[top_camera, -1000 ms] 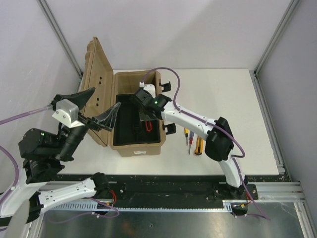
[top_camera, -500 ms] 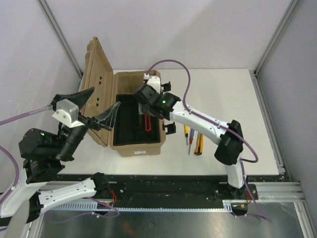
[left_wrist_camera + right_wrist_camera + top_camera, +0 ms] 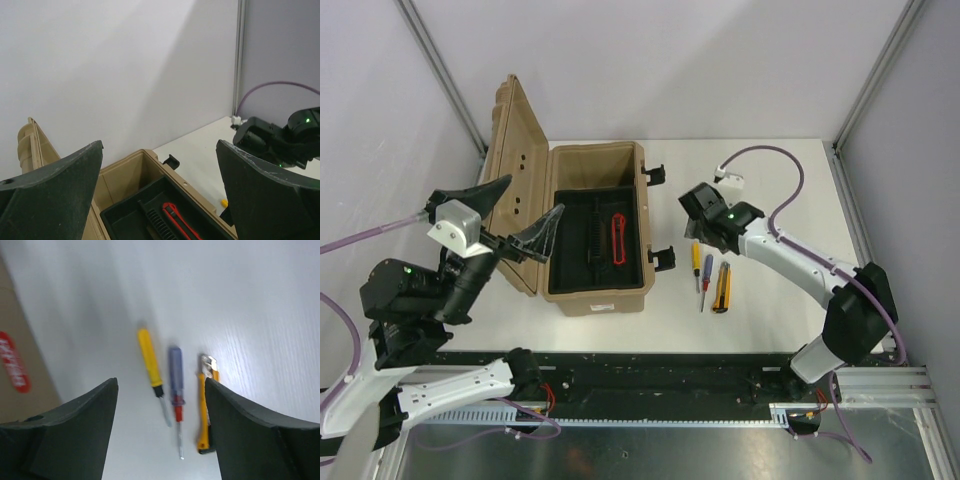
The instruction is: Pack the tool kit
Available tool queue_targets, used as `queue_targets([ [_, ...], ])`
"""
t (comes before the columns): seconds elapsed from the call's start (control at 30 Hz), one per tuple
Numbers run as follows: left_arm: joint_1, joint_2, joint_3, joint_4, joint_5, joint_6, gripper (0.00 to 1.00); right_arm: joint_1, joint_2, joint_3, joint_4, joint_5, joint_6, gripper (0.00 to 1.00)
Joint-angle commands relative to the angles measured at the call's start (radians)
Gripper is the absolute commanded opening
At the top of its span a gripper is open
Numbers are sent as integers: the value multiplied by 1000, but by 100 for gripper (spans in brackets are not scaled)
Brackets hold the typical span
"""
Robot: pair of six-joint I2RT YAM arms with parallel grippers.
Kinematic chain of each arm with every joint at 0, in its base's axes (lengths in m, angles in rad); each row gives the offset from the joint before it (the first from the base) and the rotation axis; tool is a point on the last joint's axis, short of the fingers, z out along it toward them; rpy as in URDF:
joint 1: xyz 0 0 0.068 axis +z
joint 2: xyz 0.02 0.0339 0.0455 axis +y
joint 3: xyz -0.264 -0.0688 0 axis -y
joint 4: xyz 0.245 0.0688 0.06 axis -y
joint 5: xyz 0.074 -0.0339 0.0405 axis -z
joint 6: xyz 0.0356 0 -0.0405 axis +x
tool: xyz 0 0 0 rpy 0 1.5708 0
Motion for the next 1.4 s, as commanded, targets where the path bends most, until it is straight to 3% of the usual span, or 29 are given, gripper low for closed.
queue_targets([
  [0.0, 5, 18, -8, 58, 3, 26, 100, 3, 0, -73, -25, -20, -31, 77],
  [0.33, 5, 24, -34, 123, 28, 36, 99, -7, 21, -264, 18, -178, -72, 78],
  [0.63, 5, 22, -38, 126, 21, 50, 99, -71, -44, -442, 156, -267, -48, 69],
  [0.97, 5, 15, -45, 128, 8, 52, 100, -127, -9, -503, 245, -356, -111, 61],
  [1.2, 5, 11, -46, 128, 3, 53, 99, -132, -101, -510, 271, -356, -115, 81],
  [1.37, 5, 14, -47, 129, 1, 55, 100, -153, -163, -511, 234, -316, -99, 82],
])
